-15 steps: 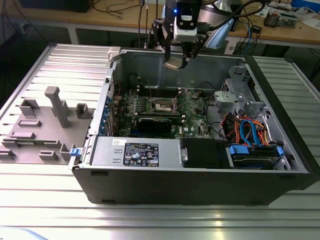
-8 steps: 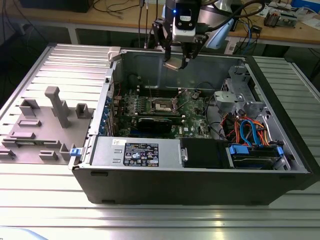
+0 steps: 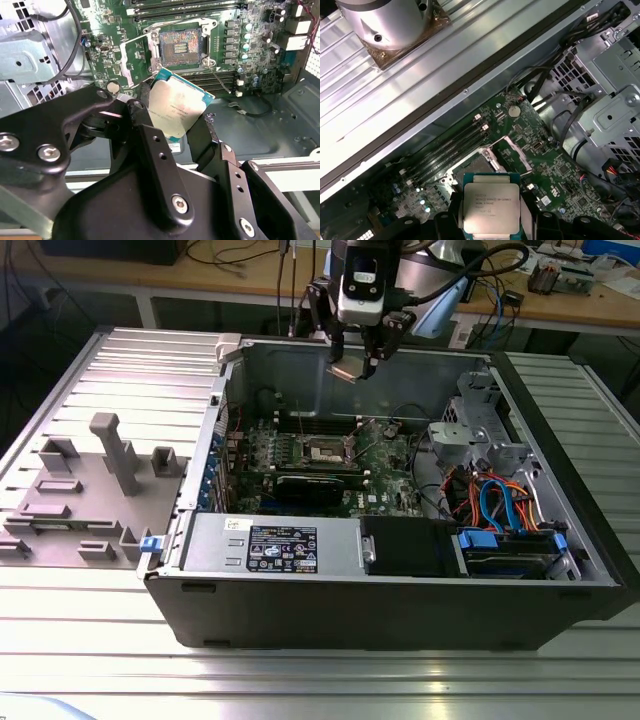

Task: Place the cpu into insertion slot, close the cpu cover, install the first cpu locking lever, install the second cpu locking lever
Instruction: 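Place the cpu into insertion slot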

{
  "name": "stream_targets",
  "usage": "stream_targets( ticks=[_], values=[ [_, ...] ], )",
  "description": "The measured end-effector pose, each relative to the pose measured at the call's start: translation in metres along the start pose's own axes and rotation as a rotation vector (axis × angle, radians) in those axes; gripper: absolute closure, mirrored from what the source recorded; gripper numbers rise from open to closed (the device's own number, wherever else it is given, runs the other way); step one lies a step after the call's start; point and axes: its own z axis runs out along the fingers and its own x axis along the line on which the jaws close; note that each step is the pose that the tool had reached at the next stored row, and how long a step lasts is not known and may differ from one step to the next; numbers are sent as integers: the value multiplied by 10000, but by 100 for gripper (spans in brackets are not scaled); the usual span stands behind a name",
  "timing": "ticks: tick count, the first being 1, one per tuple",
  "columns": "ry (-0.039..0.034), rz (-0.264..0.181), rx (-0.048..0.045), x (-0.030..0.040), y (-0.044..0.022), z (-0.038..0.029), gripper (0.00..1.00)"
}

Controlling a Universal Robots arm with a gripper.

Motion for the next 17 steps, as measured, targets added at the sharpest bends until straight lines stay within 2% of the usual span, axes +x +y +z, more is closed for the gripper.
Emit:
stream_targets(
  ticks=[17],
  values=[
    [-10,107,-3,12,-9,0,46]
  ],
)
